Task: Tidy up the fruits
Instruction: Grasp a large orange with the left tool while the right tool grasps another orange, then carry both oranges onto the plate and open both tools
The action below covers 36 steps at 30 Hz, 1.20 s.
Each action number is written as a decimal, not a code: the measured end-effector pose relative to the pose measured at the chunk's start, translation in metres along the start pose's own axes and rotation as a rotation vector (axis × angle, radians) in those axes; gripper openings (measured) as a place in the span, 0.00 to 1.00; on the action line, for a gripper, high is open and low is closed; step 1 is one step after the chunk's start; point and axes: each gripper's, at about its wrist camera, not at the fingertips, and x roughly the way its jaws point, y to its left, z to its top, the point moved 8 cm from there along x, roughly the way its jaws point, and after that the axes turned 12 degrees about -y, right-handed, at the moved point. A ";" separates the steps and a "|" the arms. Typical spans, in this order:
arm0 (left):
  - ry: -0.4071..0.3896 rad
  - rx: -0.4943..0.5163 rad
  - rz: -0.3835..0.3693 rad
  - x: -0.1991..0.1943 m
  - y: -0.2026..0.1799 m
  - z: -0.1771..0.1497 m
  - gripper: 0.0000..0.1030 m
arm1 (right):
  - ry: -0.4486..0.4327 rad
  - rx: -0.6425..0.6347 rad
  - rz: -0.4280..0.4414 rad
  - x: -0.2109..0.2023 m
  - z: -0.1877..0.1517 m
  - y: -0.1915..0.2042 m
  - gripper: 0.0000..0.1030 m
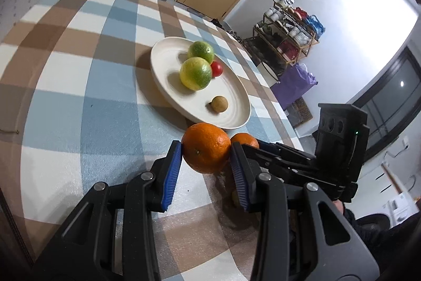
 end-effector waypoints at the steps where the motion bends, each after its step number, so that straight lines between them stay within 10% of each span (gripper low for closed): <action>1: -0.003 0.011 0.001 -0.001 -0.003 0.001 0.34 | -0.003 -0.002 -0.001 -0.001 0.001 0.000 0.39; 36: 0.047 0.076 -0.036 0.033 -0.057 0.027 0.34 | -0.168 0.167 0.179 -0.042 0.039 -0.018 0.39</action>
